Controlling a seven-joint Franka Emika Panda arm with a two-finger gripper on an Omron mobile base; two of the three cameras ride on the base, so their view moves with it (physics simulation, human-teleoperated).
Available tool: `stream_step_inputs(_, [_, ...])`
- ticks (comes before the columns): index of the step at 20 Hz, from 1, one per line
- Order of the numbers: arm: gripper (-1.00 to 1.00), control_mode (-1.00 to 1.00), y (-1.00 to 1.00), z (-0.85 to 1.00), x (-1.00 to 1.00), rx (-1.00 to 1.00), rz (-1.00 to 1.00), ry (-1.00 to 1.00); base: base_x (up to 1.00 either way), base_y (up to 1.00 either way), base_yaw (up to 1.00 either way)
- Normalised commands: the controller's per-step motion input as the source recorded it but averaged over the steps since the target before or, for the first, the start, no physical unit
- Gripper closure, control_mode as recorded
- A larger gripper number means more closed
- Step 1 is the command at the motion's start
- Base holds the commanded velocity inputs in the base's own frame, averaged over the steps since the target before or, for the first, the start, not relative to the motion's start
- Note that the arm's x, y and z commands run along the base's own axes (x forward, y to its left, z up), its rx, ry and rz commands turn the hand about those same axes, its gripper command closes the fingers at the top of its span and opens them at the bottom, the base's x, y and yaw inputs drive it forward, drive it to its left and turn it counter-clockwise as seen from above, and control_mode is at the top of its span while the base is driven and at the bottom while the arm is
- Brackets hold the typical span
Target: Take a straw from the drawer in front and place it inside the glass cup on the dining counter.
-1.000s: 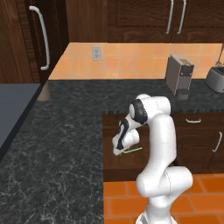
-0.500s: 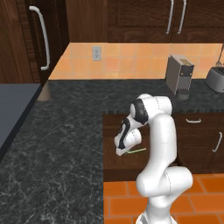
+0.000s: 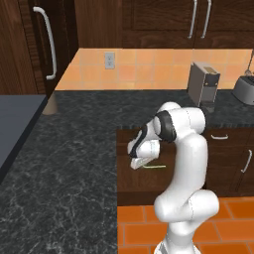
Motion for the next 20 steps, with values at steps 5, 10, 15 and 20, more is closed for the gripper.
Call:
stream_step_inputs(5, [1.00, -1.00, 0.00, 1.00, -0.01, 0.20, -0.13, -0.01, 0.00, 0.00, 0.00])
stream_step_inputs(10, [1.00, -1.00, 0.00, 1.00, 0.06, 0.10, -0.18, -0.01, 0.00, 0.00, 0.00])
stream_step_inputs(15, [1.00, -1.00, 0.00, 1.00, 0.15, 0.01, -0.20, 0.01, 0.00, 0.00, 0.00])
stream_step_inputs(20, [1.00, -1.00, 0.00, 1.00, -0.01, 0.00, -0.19, 0.15, 0.00, 0.00, 0.00])
